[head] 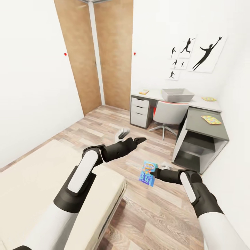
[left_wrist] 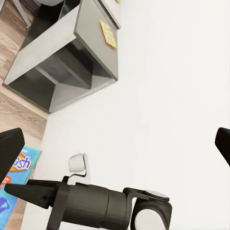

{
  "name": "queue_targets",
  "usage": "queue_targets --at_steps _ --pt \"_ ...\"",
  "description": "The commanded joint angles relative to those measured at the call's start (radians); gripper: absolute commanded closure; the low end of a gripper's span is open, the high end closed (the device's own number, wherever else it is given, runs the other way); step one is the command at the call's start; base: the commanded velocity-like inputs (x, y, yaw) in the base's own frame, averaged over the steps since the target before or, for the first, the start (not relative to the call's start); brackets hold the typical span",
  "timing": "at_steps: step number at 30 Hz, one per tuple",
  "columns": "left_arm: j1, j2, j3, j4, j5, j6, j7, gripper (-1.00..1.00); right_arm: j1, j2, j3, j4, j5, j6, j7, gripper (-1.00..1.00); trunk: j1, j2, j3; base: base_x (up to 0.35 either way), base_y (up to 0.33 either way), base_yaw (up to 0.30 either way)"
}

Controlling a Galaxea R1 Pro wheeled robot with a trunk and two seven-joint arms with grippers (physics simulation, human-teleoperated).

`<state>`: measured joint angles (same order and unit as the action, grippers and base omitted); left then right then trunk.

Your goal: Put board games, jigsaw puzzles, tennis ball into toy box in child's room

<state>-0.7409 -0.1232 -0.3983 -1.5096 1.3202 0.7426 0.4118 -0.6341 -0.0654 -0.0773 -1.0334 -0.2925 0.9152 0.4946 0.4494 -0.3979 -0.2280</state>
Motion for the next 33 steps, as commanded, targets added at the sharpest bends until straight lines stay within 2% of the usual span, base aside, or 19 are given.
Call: queue_targets --at_steps 1,9,18,28,33 --pt "-0.001 0.001 0.000 -0.001 0.010 0.002 0.010 -1.00 -0.001 0.000 -0.001 -0.001 0.002 0.005 0.005 1.00 0.001 -0.002 -0.002 0.000 0.000 -0.282" --pt "0.001 0.005 0.001 -0.001 0.008 0.008 0.011 -1.00 -0.001 0.001 0.002 -0.001 0.001 0.005 0.005 1.00 0.001 -0.002 -0.002 0.000 0.000 -0.282" --pt "0.001 0.028 0.001 -0.002 0.011 0.012 0.010 -1.00 -0.001 0.006 0.004 0.003 0.001 0.005 0.007 1.00 0.001 -0.002 -0.002 0.000 0.000 -0.282" --pt "0.002 0.032 0.001 -0.003 0.013 0.012 0.009 -1.00 0.000 0.018 0.005 0.004 0.002 0.005 0.006 1.00 0.001 -0.002 -0.002 0.000 0.000 -0.283" --pt "0.002 0.033 0.001 -0.003 0.012 0.012 0.009 -1.00 0.005 0.019 0.006 -0.001 0.003 0.004 0.006 1.00 0.001 -0.002 -0.002 0.000 0.000 -0.135"
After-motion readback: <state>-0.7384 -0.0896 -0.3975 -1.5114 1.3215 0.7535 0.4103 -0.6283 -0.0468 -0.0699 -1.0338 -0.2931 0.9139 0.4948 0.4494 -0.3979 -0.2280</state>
